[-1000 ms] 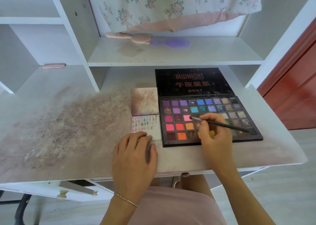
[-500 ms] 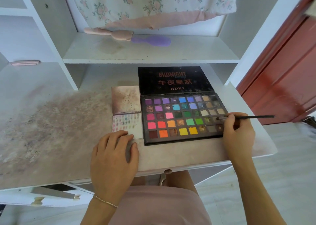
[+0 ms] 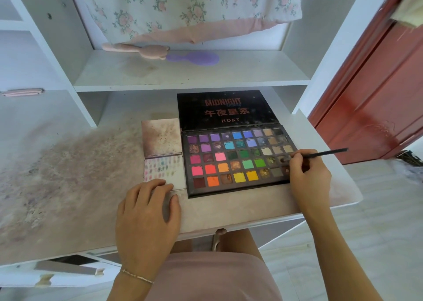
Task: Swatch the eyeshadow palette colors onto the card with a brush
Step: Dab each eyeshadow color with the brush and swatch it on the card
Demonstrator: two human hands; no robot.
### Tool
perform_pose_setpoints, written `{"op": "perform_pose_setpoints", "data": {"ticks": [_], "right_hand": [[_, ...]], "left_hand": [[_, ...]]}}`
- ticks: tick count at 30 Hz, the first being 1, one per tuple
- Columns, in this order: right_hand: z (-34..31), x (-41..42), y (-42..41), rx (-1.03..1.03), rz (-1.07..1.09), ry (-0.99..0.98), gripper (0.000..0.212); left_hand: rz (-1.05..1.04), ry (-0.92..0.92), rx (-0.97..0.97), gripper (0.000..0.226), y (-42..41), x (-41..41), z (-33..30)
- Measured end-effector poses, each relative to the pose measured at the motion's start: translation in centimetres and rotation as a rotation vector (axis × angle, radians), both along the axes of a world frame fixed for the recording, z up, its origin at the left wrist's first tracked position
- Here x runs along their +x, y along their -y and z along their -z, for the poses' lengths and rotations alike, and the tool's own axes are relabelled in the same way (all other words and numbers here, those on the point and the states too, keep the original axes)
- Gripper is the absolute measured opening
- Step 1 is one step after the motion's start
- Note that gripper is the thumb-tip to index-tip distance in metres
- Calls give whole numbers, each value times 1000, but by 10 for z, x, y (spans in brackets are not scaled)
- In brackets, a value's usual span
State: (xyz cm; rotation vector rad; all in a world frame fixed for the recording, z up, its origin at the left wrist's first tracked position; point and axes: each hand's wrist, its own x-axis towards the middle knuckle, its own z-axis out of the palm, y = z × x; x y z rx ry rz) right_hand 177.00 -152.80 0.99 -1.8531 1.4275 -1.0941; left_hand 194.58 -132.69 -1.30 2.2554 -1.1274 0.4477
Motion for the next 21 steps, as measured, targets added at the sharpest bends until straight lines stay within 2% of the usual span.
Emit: {"op": "perform_pose_setpoints", "data": {"ticks": [6,9,12,16,21], "right_hand": [[-1,2,-8,-26,-59,76,13],[-4,8,-15,-10,-125,121,19],[-6,22,-27,27,-220,208,28],[-6,46,-47,65,-375,252,28],[-7,78,-69,82,-544,231,28]], "left_hand": [[1,5,-8,34,1,0,0],[4,11,-10,35,0,0,1],[-2,14,-14,35,0,1,1],[-4,20,-3,33,0,1,2],[-10,14,-2,32,0,1,2]]}}
